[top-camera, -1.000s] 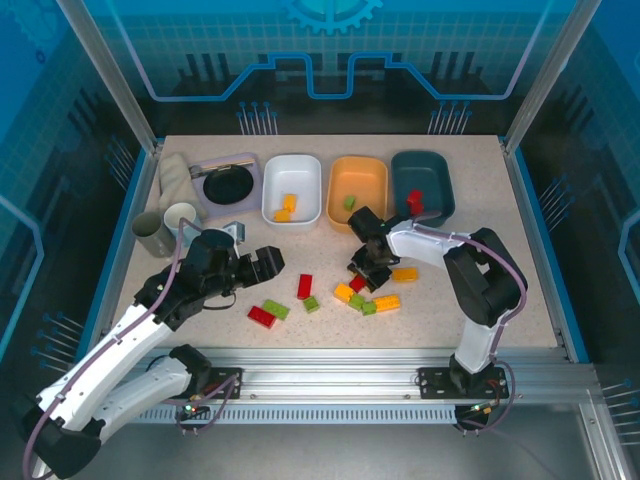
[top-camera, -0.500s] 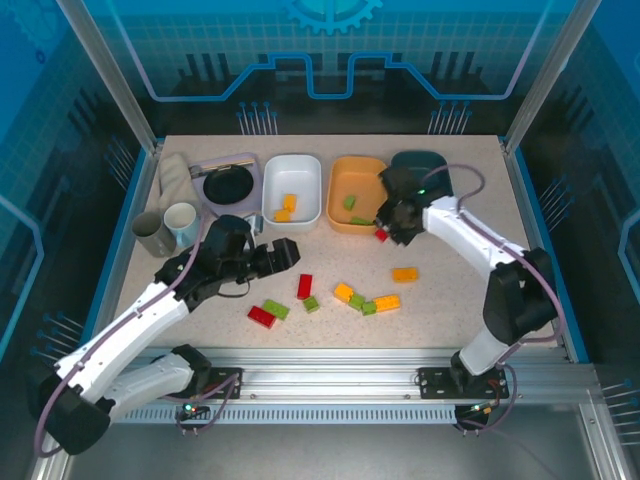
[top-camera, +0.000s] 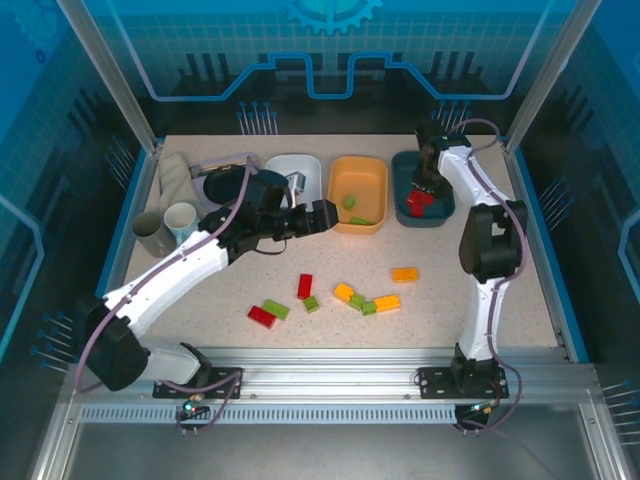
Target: Sort the legos into containers by color
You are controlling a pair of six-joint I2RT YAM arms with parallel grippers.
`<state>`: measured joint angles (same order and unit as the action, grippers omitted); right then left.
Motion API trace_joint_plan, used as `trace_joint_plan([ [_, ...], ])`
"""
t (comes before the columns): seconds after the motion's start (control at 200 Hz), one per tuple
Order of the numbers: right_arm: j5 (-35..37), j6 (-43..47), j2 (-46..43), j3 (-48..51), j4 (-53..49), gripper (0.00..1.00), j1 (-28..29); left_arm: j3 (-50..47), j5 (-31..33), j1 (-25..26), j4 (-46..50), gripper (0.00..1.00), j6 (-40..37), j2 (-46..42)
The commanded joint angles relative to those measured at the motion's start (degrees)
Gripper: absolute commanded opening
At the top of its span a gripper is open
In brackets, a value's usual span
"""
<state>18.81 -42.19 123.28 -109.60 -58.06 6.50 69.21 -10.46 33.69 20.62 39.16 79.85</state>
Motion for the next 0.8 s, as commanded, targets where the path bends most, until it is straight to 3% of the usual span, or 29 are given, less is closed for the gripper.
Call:
trace_joint_plan([
  [0.0, 1.4, 4.1, 3.4, -4.9, -5.4, 0.27, -0.9, 5.1, -2.4, 1.2, -2.3, 0.91, -1.8, 3.1],
  [0.455, -0.1, 3.3, 12.2, -11.9, -9.9, 0.32, -2.7, 20.8, -3.4, 3.0, -0.6, 0.91, -3.8, 16.8],
  [0.795, -1.8, 6.4, 8.1, -13.7, -9.6, 0.56, -2.3, 22.9, -2.7, 3.6, 3.8, 0.91, -5.0, 19.0],
])
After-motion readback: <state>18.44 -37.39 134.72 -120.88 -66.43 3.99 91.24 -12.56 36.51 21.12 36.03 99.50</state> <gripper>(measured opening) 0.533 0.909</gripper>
